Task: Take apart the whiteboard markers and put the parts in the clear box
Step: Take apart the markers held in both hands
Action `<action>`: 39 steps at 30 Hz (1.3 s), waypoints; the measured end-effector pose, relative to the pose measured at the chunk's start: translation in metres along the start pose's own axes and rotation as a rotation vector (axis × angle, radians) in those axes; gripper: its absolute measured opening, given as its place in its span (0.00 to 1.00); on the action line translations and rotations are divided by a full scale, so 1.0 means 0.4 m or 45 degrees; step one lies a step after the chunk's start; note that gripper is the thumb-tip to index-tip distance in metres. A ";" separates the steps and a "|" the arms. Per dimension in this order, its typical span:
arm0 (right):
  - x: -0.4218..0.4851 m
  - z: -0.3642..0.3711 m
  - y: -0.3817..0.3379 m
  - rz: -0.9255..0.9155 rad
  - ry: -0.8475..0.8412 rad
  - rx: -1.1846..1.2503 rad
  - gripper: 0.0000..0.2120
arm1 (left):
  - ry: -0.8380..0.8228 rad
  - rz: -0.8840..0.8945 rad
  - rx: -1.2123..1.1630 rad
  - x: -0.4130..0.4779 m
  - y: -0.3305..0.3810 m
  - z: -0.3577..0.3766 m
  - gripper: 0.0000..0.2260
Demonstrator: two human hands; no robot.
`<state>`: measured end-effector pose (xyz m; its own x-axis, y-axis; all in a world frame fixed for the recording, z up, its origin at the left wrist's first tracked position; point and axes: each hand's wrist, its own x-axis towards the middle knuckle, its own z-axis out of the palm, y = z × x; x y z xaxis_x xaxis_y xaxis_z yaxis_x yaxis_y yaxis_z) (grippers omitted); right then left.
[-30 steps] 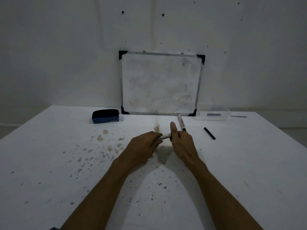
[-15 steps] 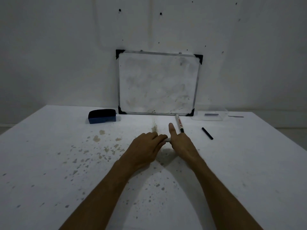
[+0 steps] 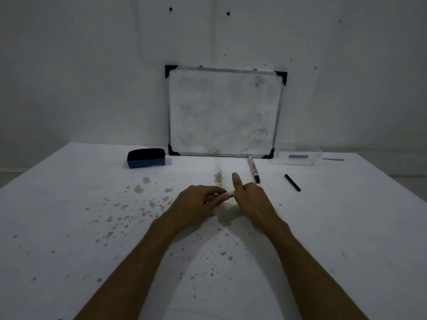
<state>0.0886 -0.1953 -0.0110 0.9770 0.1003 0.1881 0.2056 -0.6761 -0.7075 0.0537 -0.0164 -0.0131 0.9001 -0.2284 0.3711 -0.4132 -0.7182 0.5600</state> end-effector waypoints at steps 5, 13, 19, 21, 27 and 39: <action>0.029 -0.024 0.012 0.390 -0.175 0.270 0.32 | 0.433 0.542 0.518 0.004 0.003 0.053 0.16; -0.022 -0.015 -0.006 -0.496 0.173 0.082 0.33 | -0.401 -0.266 -0.743 -0.003 -0.009 -0.011 0.18; -0.010 -0.018 -0.020 0.049 0.087 0.094 0.36 | -0.023 -0.048 -0.441 0.006 0.003 0.030 0.17; 0.009 -0.020 -0.007 0.230 -0.025 0.106 0.33 | 0.173 0.105 -0.144 0.007 0.002 0.055 0.25; 0.008 -0.012 -0.004 0.093 0.020 0.178 0.26 | 0.074 0.023 -0.152 0.008 0.012 0.037 0.21; 0.011 -0.060 0.068 -0.024 0.178 0.186 0.29 | 0.160 -0.320 -0.432 0.007 -0.058 -0.055 0.16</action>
<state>0.0973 -0.2306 -0.0129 0.9578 0.0029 0.2874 0.2395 -0.5611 -0.7924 0.0628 0.0140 -0.0086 0.9632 0.0224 0.2679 -0.2248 -0.4797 0.8481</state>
